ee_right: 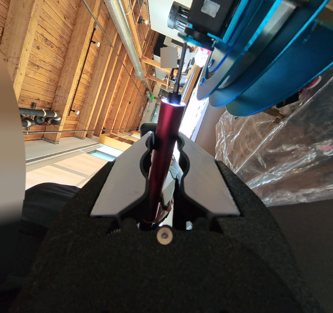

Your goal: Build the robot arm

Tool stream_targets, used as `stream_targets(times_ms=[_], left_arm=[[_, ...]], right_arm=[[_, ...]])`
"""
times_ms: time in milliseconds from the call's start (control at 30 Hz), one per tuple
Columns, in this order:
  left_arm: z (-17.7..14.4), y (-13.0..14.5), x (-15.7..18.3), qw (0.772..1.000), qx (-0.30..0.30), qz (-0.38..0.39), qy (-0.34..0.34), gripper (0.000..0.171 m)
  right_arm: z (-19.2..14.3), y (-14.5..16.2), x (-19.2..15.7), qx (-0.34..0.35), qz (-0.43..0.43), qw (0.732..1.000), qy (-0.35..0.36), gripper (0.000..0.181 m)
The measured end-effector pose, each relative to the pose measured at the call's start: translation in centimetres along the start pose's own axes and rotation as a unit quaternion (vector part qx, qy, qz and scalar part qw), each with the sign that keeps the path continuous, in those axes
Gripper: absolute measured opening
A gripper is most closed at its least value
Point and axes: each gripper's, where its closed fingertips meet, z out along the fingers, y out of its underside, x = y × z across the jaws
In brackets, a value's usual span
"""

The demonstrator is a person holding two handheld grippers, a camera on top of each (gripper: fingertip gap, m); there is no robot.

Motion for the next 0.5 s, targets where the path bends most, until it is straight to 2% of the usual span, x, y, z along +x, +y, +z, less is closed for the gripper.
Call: stream_targets(times_ms=[500], left_arm=[[0.08, 0.08, 0.16, 1.000, -0.003, 0.003, -0.002, 0.020]], right_arm=[[-0.35, 0.07, -0.08, 0.002, 0.007, 1.000, -0.004, 0.023]])
